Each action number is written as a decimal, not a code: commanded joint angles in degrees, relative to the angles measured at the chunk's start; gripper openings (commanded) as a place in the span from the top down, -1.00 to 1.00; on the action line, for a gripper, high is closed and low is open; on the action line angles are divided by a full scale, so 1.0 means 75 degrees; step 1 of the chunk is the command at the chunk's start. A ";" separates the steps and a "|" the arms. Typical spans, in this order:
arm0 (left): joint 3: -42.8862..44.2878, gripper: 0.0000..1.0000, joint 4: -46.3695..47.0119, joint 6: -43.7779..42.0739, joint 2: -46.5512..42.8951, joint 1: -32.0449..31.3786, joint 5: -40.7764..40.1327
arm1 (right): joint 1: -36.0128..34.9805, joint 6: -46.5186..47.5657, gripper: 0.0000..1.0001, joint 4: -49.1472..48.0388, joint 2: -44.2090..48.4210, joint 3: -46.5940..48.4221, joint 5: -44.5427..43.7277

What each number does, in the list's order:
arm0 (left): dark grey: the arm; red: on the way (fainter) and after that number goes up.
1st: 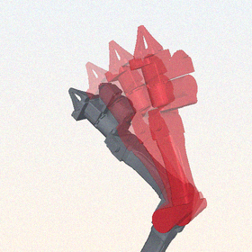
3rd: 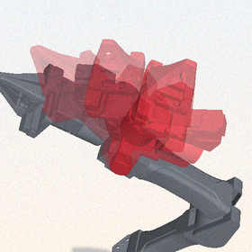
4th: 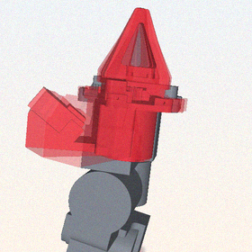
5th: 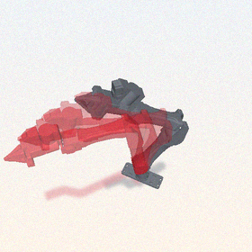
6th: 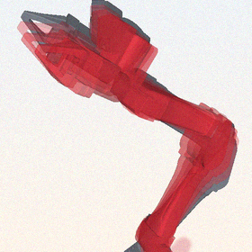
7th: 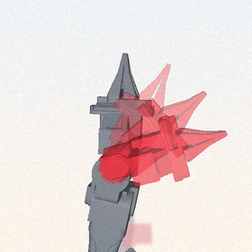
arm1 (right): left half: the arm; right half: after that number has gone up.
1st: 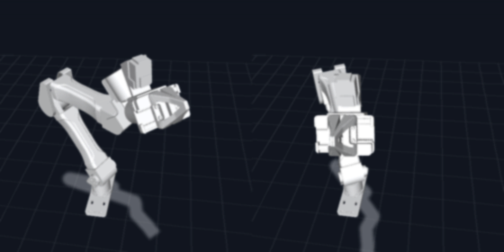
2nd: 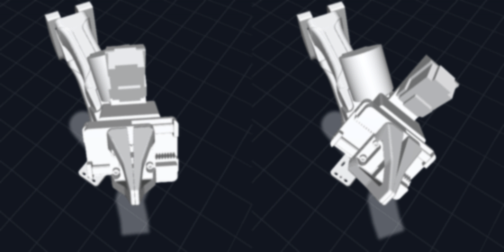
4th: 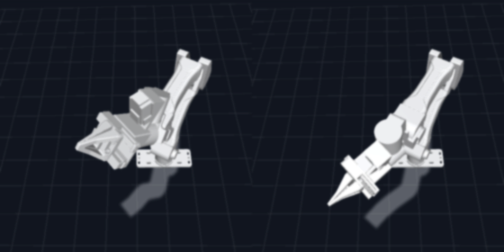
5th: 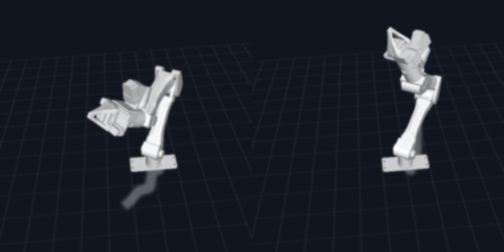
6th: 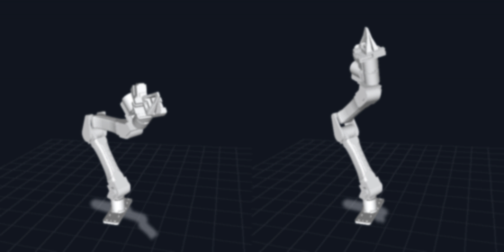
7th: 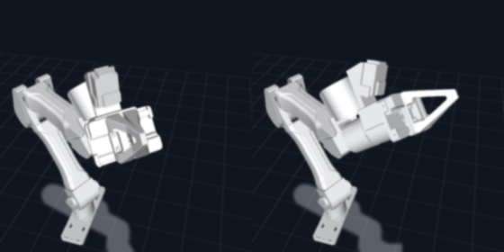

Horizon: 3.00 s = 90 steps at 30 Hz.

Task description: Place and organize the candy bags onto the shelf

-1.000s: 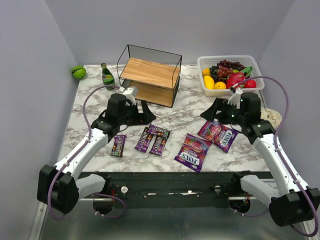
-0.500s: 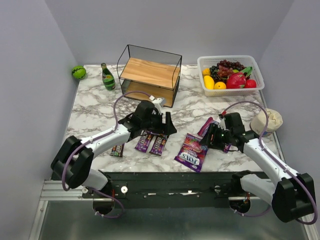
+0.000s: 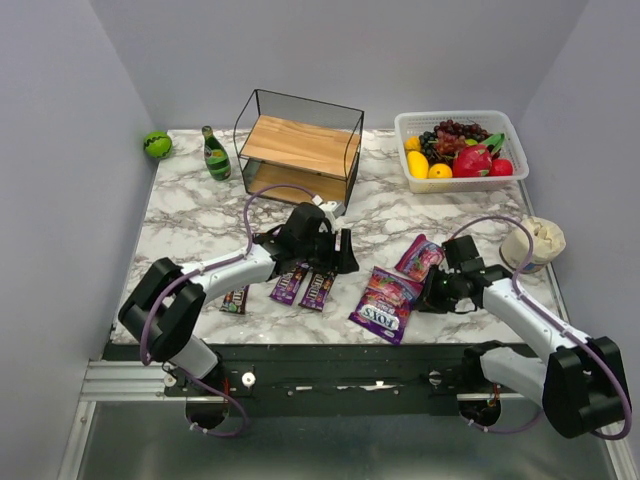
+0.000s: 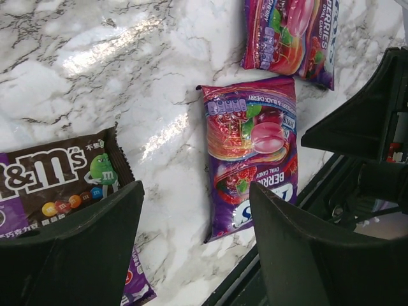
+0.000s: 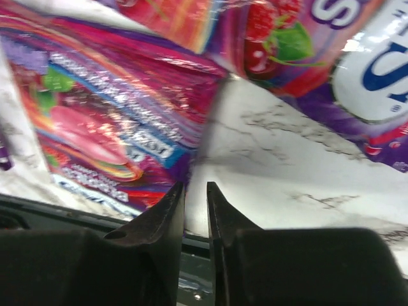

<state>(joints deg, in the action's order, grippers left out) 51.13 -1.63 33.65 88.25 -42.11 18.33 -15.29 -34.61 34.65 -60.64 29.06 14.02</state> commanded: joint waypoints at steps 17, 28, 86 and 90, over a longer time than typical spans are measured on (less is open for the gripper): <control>0.0272 -0.56 -0.1200 -0.0350 -0.1370 0.0048 -0.2837 | -0.2342 0.0102 0.46 -0.0483 -0.3233 0.2226 0.1622; -0.0173 -0.69 -0.1399 -0.0092 -0.2286 0.0306 -0.3756 | -0.2415 0.1028 0.00 0.0980 -0.3892 0.4982 0.0386; -0.1978 -0.87 -0.0979 0.1512 -0.3516 0.0880 -0.1425 | -0.2031 -0.0637 -0.54 0.0465 -0.4805 0.5396 -0.1823; -0.2200 -0.86 -0.0686 0.2308 -0.3517 0.0669 -0.1518 | -0.1373 0.0439 -0.41 -0.0187 -0.4956 0.5324 -0.1683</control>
<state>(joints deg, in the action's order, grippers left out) 36.62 -11.18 43.70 61.78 -35.83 4.25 -30.04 -38.74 38.50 -96.92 70.57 2.39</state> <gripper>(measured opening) 0.934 0.729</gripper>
